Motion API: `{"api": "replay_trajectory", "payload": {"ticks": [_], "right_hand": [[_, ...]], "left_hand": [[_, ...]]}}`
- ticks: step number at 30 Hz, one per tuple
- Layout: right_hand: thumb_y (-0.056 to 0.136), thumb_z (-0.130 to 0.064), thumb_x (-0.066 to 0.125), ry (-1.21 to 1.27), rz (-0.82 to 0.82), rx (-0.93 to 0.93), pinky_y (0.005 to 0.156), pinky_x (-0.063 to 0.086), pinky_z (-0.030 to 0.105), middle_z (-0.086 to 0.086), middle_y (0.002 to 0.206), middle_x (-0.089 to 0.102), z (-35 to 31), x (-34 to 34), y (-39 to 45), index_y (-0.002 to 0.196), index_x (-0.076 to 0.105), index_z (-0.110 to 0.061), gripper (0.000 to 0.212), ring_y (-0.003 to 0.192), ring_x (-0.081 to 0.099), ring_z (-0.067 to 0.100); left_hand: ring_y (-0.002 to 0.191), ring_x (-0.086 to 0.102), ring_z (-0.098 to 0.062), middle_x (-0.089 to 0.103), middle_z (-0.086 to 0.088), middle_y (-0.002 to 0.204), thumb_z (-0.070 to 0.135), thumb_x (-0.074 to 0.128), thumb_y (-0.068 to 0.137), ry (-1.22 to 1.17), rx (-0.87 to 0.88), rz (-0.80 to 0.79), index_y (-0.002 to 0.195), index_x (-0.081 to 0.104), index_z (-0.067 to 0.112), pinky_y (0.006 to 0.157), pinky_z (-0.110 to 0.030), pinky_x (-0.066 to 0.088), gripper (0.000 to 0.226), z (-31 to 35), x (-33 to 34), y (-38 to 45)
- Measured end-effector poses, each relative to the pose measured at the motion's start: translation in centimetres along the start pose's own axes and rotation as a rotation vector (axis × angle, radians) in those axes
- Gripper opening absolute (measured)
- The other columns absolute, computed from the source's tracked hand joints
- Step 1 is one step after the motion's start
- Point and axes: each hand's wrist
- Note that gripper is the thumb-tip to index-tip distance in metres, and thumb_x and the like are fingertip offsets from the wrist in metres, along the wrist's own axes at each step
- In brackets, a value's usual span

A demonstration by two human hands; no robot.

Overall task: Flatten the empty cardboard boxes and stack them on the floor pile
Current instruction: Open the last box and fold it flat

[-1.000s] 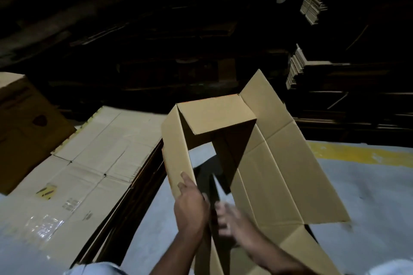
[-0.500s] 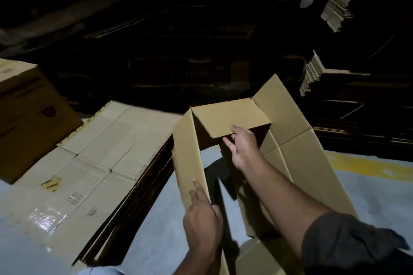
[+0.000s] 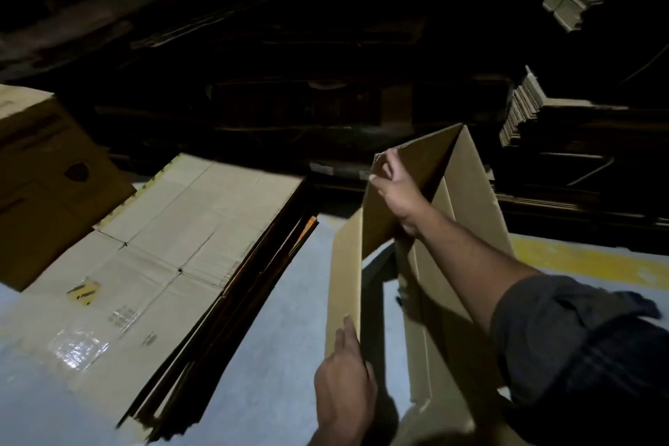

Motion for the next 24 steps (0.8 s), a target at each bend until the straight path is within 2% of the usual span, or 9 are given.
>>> {"api": "replay_trajectory", "payload": {"ticks": [3,5,9,12,14,16,18,20,24], "right_hand": [[0.101,-0.015,0.057,-0.320,-0.286,0.012,0.124,0.015,0.035,-0.005,0.167,0.004,0.6,0.1,-0.5,0.159,0.018,-0.018,0.070,0.153,0.009,0.017],[0.100,-0.021,0.059,-0.618,-0.282,-0.034,0.119,0.015,0.027,-0.004,0.167,0.012,1.6,-0.5,-1.8,0.158,0.023,-0.016,0.069,0.153,0.014,0.016],[0.091,-0.024,0.069,-1.015,0.127,-0.304,0.120,0.016,0.030,0.000,0.159,0.035,2.6,-3.0,-7.4,0.150,0.043,-0.016,0.065,0.150,0.022,0.016],[0.080,-0.026,0.078,-1.275,0.421,-0.251,0.124,0.008,0.045,0.009,0.159,0.034,3.5,-6.1,-11.8,0.147,0.044,-0.013,0.077,0.152,0.016,0.025],[0.075,-0.028,0.082,-1.309,0.489,-0.037,0.123,0.011,0.051,0.013,0.160,0.031,4.9,-8.4,-14.1,0.151,0.035,-0.009,0.091,0.152,0.016,0.029],[0.076,-0.023,0.083,-1.296,0.505,0.121,0.115,0.033,0.050,0.016,0.156,0.036,6.0,-9.7,-15.7,0.154,0.027,-0.006,0.097,0.145,0.032,0.032],[0.081,-0.009,0.076,-1.225,0.527,0.153,0.087,0.053,0.042,0.016,0.143,0.049,6.1,-10.3,-16.6,0.154,0.024,-0.004,0.090,0.122,0.055,0.033],[0.084,0.000,0.065,-1.193,0.512,0.163,0.065,0.046,0.034,0.015,0.121,0.061,5.4,-10.6,-17.2,0.153,0.026,-0.004,0.079,0.100,0.064,0.033],[0.086,0.001,0.059,-1.230,0.420,0.253,0.062,0.043,0.033,0.007,0.099,0.067,4.3,-11.0,-18.3,0.152,0.029,-0.012,0.074,0.087,0.066,0.031]], "left_hand": [[0.114,0.065,-0.020,0.058,0.006,0.140,0.028,0.053,0.098,-0.054,0.004,-0.058,0.158,0.016,0.032,0.102,-0.034,0.049,0.070,-0.3,1.0,-0.2],[0.110,0.066,-0.023,0.066,0.003,0.126,0.028,0.049,0.095,-0.062,-0.006,-0.066,0.157,0.018,0.031,0.096,-0.035,0.050,0.069,-0.9,1.5,0.5],[0.104,0.066,-0.023,0.068,0.001,0.112,0.024,0.049,0.096,-0.095,-0.072,-0.029,0.157,0.023,0.023,0.085,-0.034,0.050,0.066,-1.7,1.9,2.9],[0.102,0.066,-0.026,0.069,-0.003,0.110,0.019,0.051,0.096,-0.151,-0.100,0.007,0.152,0.034,0.022,0.085,-0.036,0.052,0.059,-2.1,2.3,4.4],[0.104,0.066,-0.027,0.069,-0.004,0.114,0.018,0.051,0.097,-0.178,-0.093,0.016,0.151,0.036,0.021,0.085,-0.035,0.053,0.055,-2.1,2.6,4.7],[0.109,0.065,-0.027,0.068,-0.004,0.122,0.022,0.051,0.099,-0.220,-0.082,0.035,0.149,0.040,0.021,0.088,-0.036,0.053,0.051,-2.0,2.6,4.6],[0.116,0.063,-0.028,0.066,-0.005,0.130,0.025,0.055,0.100,-0.288,-0.094,0.070,0.146,0.047,0.019,0.093,-0.036,0.051,0.047,-2.1,2.4,4.3],[0.127,0.056,-0.029,0.060,-0.008,0.138,0.024,0.060,0.098,-0.284,-0.075,0.085,0.145,0.048,0.015,0.102,-0.037,0.047,0.050,-2.3,2.1,4.2],[0.146,0.032,-0.024,0.040,-0.008,0.156,0.036,0.061,0.098,-0.229,0.040,0.025,0.151,0.040,0.015,0.119,-0.034,0.029,0.061,0.1,0.6,1.6]]}}
Point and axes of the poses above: each hand's wrist, its own y-axis towards the middle knuckle, its own x-axis out of the palm, z = x × y
